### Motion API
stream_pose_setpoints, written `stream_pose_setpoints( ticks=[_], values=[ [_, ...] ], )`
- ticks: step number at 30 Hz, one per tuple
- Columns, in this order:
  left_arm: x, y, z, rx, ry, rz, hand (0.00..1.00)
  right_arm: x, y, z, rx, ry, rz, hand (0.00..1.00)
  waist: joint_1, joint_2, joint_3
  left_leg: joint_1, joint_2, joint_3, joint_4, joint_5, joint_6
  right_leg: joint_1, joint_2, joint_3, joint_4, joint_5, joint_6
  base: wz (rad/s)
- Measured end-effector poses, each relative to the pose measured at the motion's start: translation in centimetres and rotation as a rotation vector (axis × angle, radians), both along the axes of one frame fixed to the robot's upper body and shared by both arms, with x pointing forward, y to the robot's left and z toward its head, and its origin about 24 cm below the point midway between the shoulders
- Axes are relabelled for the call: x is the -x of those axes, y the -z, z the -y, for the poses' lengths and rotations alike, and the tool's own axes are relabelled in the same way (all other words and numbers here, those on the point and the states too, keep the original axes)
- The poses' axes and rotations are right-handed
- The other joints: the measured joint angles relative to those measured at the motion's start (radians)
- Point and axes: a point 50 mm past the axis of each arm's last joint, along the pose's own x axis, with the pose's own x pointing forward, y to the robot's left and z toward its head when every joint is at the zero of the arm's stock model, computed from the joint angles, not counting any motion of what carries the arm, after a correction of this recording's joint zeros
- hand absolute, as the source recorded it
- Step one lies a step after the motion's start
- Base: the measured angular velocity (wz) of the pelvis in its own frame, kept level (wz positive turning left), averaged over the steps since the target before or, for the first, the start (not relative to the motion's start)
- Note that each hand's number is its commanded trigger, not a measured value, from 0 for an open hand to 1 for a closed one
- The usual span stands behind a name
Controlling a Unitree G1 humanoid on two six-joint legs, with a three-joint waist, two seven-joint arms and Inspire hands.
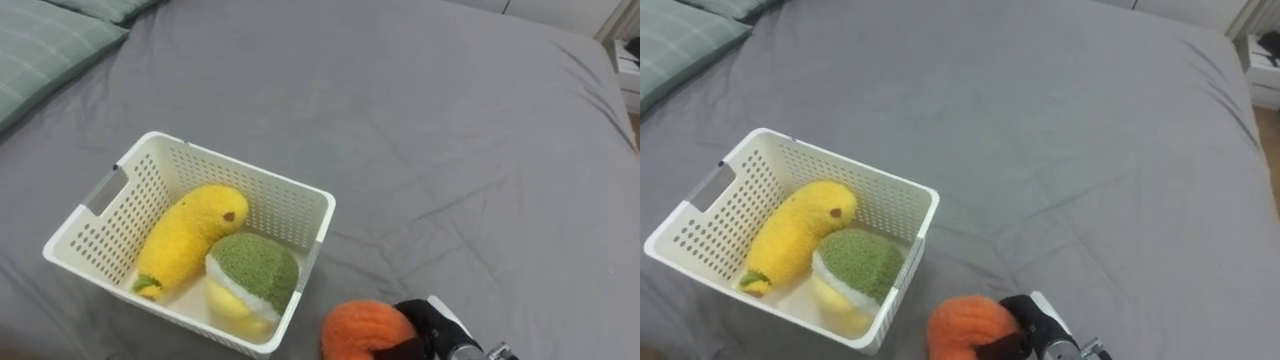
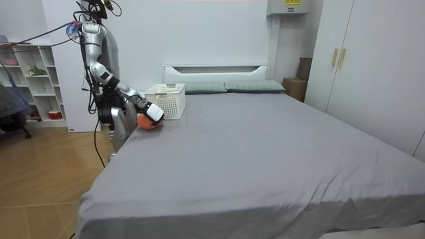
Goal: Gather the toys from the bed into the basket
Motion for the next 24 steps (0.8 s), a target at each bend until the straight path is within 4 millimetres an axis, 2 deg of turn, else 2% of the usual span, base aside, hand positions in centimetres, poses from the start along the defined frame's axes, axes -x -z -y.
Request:
stream_pose_setpoints(
  ticks=[10,18,21,24],
  values=[
    [-0.2,0.0,0.1,0.003,-0.001,0.005,0.00,-0.4,-0.4,-0.2,-0.003,-0.001,0.028,1.00,0.005,0.005,0.0010,0.015,0.000,0.003,0.000,-0.002,0.000,0.012,0.001,0.012,0.000,0.000,0.000,-0.01],
    [-0.1,0.0,0.1,0.006,-0.003,0.005,0.00,-1.4,-1.5,-0.5,-0.009,-0.013,0.089,1.00,0.001,0.014,-0.0063,0.020,0.000,0.005,0.001,-0.002,-0.001,0.017,0.001,0.014,0.000,0.000,0.000,-0.01],
    [0.0,0.0,0.1,0.006,-0.005,0.002,0.00,-1.4,-1.5,-0.5,-0.008,-0.013,0.091,1.00,-0.001,0.014,-0.0076,0.020,0.000,0.004,0.001,-0.002,0.000,0.018,0.001,0.014,0.000,0.000,0.000,0.00],
    [0.1,0.1,0.1,0.008,-0.009,-0.001,0.00,-2.1,-2.4,-0.4,-0.017,-0.005,0.139,1.00,-0.011,0.015,-0.0068,0.019,0.000,0.006,0.001,-0.002,0.000,0.015,0.000,0.016,0.001,0.000,0.000,-0.01]
  ],
)
